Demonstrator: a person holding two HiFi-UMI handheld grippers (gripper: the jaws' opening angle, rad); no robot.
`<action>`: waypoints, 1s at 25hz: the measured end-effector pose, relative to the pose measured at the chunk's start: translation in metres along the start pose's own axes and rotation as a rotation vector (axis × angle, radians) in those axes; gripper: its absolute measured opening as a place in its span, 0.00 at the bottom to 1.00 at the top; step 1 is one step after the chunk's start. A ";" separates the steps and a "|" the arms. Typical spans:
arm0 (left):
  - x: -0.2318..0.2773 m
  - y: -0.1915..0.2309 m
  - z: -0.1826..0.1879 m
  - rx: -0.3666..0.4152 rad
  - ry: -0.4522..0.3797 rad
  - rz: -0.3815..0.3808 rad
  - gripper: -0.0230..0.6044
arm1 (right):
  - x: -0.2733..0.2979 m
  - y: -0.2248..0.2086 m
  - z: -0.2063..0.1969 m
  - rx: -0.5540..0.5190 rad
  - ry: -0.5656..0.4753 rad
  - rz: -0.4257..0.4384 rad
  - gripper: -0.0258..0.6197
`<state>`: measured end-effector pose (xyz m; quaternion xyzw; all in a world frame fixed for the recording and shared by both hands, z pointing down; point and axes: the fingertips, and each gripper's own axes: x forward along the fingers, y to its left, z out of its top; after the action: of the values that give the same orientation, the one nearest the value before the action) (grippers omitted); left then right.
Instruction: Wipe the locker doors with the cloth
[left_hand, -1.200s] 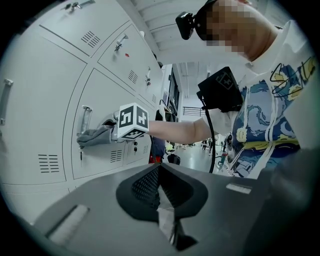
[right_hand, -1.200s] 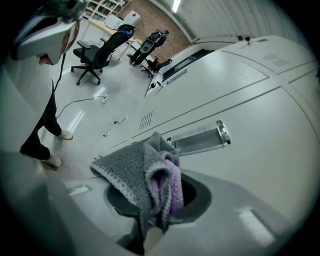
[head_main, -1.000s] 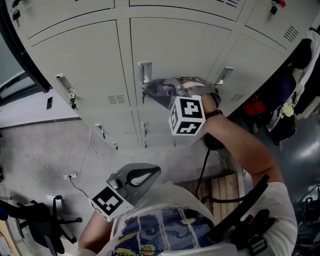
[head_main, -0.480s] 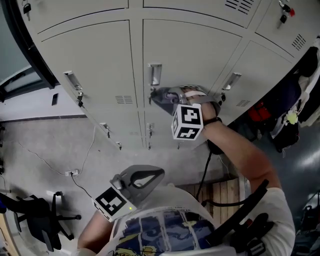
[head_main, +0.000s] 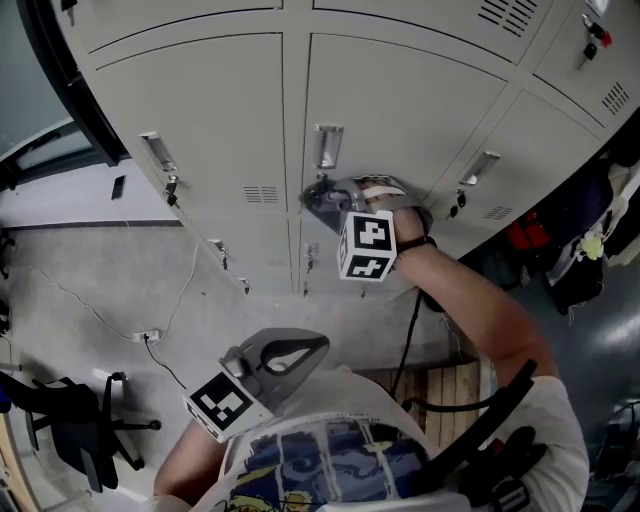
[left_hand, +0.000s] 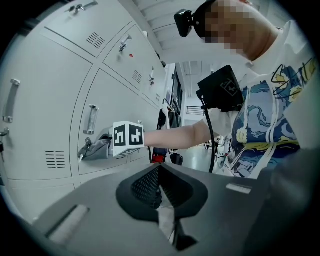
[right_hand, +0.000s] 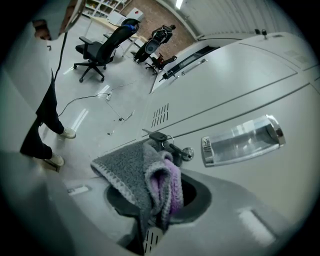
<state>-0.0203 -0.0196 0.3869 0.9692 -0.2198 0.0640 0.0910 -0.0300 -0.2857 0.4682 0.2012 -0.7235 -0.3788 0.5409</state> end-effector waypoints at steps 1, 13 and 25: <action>-0.001 0.000 -0.001 0.000 0.001 0.002 0.04 | 0.003 0.002 0.001 -0.001 0.000 0.005 0.17; -0.007 0.005 -0.003 -0.012 0.009 0.024 0.04 | 0.037 0.040 -0.002 0.001 0.029 0.097 0.17; -0.010 0.009 -0.005 -0.027 0.029 0.031 0.04 | 0.055 0.065 -0.009 0.053 0.038 0.154 0.17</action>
<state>-0.0333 -0.0221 0.3914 0.9634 -0.2342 0.0764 0.1060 -0.0320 -0.2865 0.5539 0.1664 -0.7360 -0.3131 0.5767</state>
